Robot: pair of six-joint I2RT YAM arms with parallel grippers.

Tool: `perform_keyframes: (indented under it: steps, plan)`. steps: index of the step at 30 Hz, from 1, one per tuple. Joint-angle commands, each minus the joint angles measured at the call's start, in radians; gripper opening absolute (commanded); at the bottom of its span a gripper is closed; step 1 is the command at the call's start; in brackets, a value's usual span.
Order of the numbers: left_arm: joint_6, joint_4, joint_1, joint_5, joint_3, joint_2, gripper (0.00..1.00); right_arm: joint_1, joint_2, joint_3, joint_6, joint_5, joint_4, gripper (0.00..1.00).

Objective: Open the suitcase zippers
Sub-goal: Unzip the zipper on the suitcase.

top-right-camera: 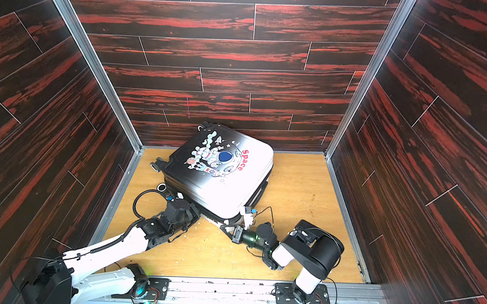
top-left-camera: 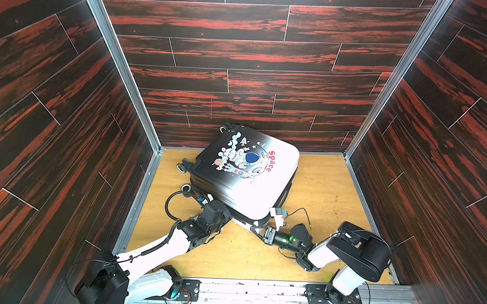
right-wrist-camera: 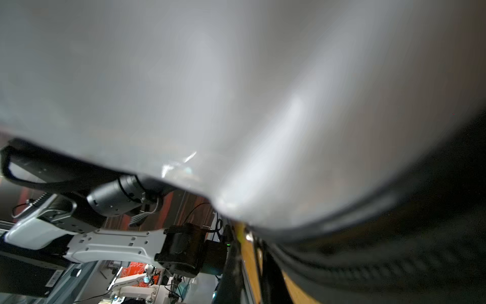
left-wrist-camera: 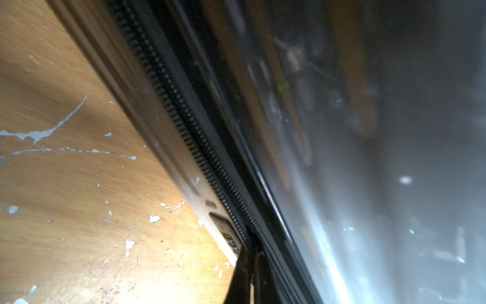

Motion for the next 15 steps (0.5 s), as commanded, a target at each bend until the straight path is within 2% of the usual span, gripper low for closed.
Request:
perform_keyframes:
  steps: [1, 6, 9, 15]
  plan:
    - [0.008, 0.009, -0.023, 0.004, 0.005, -0.016, 0.0, -0.018, 0.014, -0.009, 0.025, -0.023, 0.047, 0.0]
    - [0.021, -0.09, -0.007, -0.114, -0.016, -0.083, 0.0, -0.122, -0.031, -0.082, 0.088, -0.11, 0.028, 0.0]
    - [0.026, -0.154, 0.013, -0.148, -0.02, -0.114, 0.0, -0.171, -0.087, -0.084, 0.085, -0.18, -0.092, 0.0]
    - [0.048, -0.239, 0.05, -0.176, -0.03, -0.144, 0.0, -0.246, -0.245, -0.075, 0.008, -0.223, -0.355, 0.0]
